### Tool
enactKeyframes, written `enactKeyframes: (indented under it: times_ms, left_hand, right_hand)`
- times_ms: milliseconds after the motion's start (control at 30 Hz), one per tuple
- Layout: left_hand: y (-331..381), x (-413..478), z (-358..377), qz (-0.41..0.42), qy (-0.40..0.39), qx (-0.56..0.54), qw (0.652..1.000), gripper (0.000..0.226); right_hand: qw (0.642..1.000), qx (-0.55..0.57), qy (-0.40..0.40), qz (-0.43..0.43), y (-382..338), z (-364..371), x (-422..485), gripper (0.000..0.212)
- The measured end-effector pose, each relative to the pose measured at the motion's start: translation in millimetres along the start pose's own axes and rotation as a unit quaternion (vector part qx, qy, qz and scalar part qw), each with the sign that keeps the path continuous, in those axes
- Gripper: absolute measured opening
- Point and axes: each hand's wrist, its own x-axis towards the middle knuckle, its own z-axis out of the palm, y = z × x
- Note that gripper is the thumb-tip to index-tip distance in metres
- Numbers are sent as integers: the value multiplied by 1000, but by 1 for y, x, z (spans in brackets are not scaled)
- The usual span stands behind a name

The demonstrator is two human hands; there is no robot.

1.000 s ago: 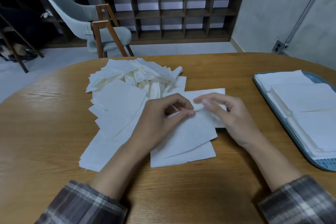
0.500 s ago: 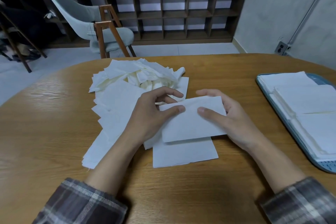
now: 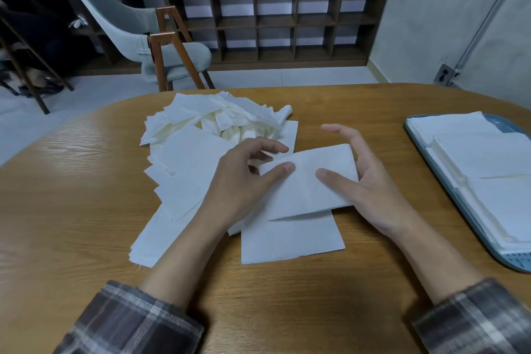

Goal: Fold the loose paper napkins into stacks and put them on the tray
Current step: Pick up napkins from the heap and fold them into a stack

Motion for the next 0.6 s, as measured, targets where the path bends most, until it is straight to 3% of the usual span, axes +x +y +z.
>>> enactKeyframes:
  times_ms: [167, 333, 500, 600]
  left_hand:
    - [5, -2, -4, -6, -26, -43, 999, 24]
    - [4, -3, 3, 2, 30, -53, 998, 33]
    - [-5, -5, 9, 91, 11, 154, 984, 57]
    - [-8, -5, 7, 102, -85, 224, 965, 40]
  right_hand:
    - [996, 94, 0, 6, 3, -5, 2, 56]
    - [1000, -18, -10, 1, 5, -7, 3, 28]
    - [985, -138, 103, 7, 12, -9, 7, 30]
    - [975, -161, 156, 11, 17, -16, 10, 32]
